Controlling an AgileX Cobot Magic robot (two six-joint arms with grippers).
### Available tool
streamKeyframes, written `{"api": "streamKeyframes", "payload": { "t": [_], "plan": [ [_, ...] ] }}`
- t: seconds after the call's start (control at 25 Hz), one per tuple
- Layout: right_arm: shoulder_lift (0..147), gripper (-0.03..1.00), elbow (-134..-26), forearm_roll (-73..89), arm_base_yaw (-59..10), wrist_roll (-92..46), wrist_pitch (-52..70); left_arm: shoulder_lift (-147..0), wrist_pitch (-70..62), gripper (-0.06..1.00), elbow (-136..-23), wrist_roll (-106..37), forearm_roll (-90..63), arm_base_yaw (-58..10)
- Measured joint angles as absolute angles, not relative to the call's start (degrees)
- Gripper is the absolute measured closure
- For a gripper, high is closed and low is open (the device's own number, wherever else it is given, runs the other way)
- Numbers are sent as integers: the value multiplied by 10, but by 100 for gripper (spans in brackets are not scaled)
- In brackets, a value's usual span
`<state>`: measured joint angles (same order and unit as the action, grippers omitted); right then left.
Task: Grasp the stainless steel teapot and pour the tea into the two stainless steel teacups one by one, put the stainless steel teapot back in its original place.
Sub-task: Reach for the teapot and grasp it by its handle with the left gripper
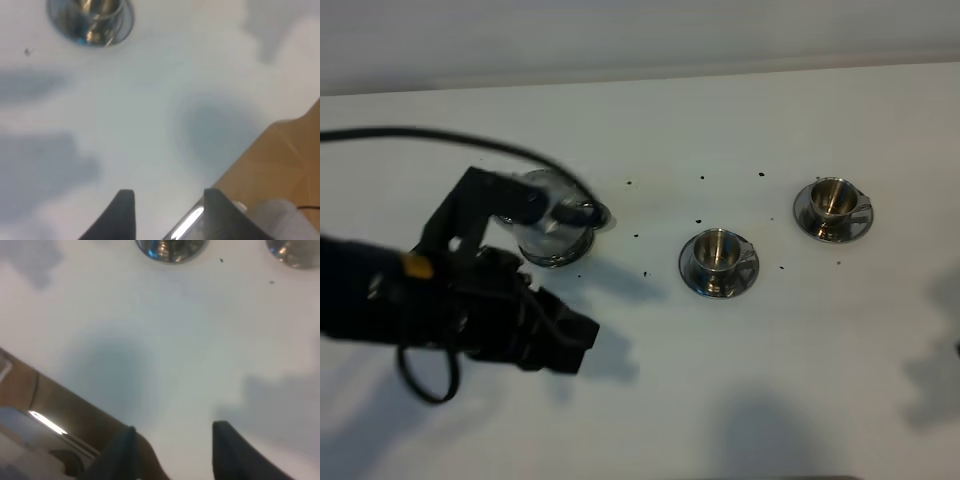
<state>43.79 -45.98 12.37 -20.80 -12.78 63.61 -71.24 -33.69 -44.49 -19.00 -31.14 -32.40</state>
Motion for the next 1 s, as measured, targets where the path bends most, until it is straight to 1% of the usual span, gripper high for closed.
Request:
{"api": "streamKeyframes", "payload": {
  "t": [0.2,0.48,0.64,0.8,1.0],
  "plan": [
    [333,64,-437,99,-208,-86,684,-771,-344,59,-484,-177,-308,-324],
    [214,65,-349,53,-208,-40,697,-800,-346,59,-516,-177,-308,-324],
    [168,65,-309,35,-208,-39,678,-801,-341,59,-517,-177,-307,-324],
    [135,65,-302,32,-208,-51,651,-801,-339,59,-517,-177,-306,-324],
    [128,65,-285,16,-208,-58,618,-801,-339,59,-517,-177,-306,-324]
  ]
}}
